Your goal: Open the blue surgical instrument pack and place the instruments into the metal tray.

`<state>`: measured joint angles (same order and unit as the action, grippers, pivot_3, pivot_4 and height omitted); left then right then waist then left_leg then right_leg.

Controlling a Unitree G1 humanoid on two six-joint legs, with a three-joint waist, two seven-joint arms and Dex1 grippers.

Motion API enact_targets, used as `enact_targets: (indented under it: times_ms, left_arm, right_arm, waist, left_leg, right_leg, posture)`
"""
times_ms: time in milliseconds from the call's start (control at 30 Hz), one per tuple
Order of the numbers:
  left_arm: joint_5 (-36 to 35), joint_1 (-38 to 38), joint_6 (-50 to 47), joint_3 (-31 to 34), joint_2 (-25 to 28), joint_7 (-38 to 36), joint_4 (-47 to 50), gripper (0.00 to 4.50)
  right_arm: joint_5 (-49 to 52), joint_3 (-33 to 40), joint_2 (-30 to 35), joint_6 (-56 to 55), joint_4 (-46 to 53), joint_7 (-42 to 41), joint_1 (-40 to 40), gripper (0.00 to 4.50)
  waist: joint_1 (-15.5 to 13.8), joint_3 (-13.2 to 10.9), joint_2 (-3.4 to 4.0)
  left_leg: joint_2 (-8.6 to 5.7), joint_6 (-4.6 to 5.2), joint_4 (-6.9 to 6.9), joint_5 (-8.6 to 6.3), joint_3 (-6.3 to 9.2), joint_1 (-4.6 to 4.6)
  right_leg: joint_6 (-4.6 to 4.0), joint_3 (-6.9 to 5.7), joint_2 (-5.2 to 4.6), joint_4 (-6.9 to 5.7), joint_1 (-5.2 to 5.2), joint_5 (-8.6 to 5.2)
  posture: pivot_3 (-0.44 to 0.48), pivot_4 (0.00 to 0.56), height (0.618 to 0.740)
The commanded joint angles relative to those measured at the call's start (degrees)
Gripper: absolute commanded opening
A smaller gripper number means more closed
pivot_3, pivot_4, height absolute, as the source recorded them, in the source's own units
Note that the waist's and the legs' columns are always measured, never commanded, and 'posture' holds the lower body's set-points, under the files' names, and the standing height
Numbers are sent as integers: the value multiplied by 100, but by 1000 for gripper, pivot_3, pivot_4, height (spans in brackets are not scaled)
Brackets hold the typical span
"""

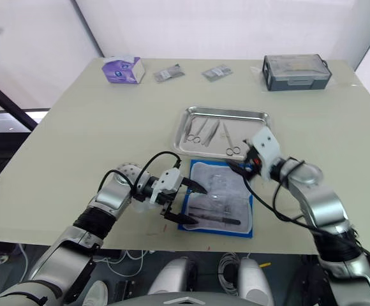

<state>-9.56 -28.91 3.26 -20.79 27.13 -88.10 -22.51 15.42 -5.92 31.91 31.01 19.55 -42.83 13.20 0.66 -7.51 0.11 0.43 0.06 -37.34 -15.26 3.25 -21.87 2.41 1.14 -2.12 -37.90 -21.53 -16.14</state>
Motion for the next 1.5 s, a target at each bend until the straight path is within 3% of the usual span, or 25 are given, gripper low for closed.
enact_targets:
  times_ms: [33,233,833,933,1033,1100,1133,1500]
  left_arm:
    - [444,296,-195,-438,21,-37,-498,4500]
    - [449,295,-178,-438,7,-48,-528,4500]
    - [461,280,-182,-445,8,-57,-517,4500]
    - [466,278,-181,-447,14,-58,-515,4500]
    - [462,279,-187,-443,28,-68,-503,4500]
    - [463,281,-187,-441,41,-71,-501,4500]
    - [463,280,-188,-439,46,-74,-500,4500]
    - [463,274,-180,-423,79,-78,-517,4500]
  right_arm:
    - [418,36,337,-450,340,-866,-417,4377]
    - [409,-110,697,-999,229,-1529,-839,4377]
    - [-539,-767,503,-2214,-830,-1556,-745,4377]
    - [-603,-788,491,-2307,-916,-1579,-739,3593]
    - [-727,-872,555,-2449,-964,-1651,-737,2026]
    - [-792,-924,570,-2520,-984,-1677,-730,1327]
    - [-827,-955,579,-2547,-997,-1694,-720,665]
    - [-951,-1095,610,-2706,-1115,-1853,-705,665]
  waist:
    - [13,-1,-1]
    - [5,-4,-7]
    - [-4,-3,-8]
    - [-3,-3,-8]
    - [-2,-3,-8]
    - [0,-3,-8]
    - [1,-3,-8]
    - [5,-1,-10]
  left_leg:
    - [0,0,0,0,-3,2]
    - [0,0,-1,0,-2,7]
    - [0,0,-1,0,-3,8]
    - [0,0,-1,0,-4,10]
    - [0,0,-1,0,-3,10]
    - [0,0,-1,0,-3,11]
    - [0,0,-1,0,-3,11]
    - [0,0,-1,0,-3,13]
  right_leg:
    - [0,4,0,0,1,0]
    - [3,3,0,1,6,-2]
    - [2,4,0,1,7,-1]
    - [1,5,1,1,8,-1]
    - [1,5,1,0,9,-1]
    - [1,5,1,0,9,-1]
    - [1,5,1,0,9,-1]
    - [1,5,2,-1,10,0]
  posture:
    - [0,150,740]
    - [0,150,740]
    - [0,150,740]
    - [0,150,740]
    - [0,150,740]
    - [0,150,740]
    - [0,150,740]
    - [0,150,740]
